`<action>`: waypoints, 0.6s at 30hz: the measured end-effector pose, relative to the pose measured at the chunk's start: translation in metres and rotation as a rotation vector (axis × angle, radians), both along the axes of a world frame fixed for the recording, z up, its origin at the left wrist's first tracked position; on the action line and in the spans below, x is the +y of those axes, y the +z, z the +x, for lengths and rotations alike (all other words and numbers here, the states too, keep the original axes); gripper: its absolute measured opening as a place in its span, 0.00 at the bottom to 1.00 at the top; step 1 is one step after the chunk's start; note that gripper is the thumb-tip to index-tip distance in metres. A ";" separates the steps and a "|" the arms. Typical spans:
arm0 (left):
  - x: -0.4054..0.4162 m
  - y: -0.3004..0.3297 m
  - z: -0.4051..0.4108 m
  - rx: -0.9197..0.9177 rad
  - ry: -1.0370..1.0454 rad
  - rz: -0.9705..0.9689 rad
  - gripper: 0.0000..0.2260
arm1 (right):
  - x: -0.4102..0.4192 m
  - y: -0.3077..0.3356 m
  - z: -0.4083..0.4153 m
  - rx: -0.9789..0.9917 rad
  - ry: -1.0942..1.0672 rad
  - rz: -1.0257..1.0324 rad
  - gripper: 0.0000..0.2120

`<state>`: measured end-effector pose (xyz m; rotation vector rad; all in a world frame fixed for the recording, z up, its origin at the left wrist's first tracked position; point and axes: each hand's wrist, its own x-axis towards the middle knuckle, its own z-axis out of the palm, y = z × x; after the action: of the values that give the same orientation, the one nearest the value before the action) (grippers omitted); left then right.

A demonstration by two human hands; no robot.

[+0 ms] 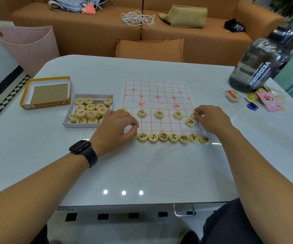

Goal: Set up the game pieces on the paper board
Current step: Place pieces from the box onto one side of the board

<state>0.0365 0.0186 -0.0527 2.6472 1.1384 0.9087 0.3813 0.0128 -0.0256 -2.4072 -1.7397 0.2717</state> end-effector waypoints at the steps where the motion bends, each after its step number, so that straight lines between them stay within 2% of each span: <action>1: 0.000 0.000 0.000 -0.006 -0.004 -0.007 0.06 | 0.000 0.000 0.000 -0.004 -0.006 0.006 0.16; 14: -0.001 0.001 0.002 0.024 -0.021 -0.018 0.07 | 0.000 0.005 -0.011 0.005 -0.032 0.100 0.17; 18: -0.004 0.008 0.005 -0.010 -0.011 -0.052 0.08 | -0.005 0.015 -0.025 -0.001 -0.004 0.191 0.17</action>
<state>0.0417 0.0147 -0.0444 2.6015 1.1285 0.8773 0.3562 0.0079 -0.0109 -2.2749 -1.6784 0.0981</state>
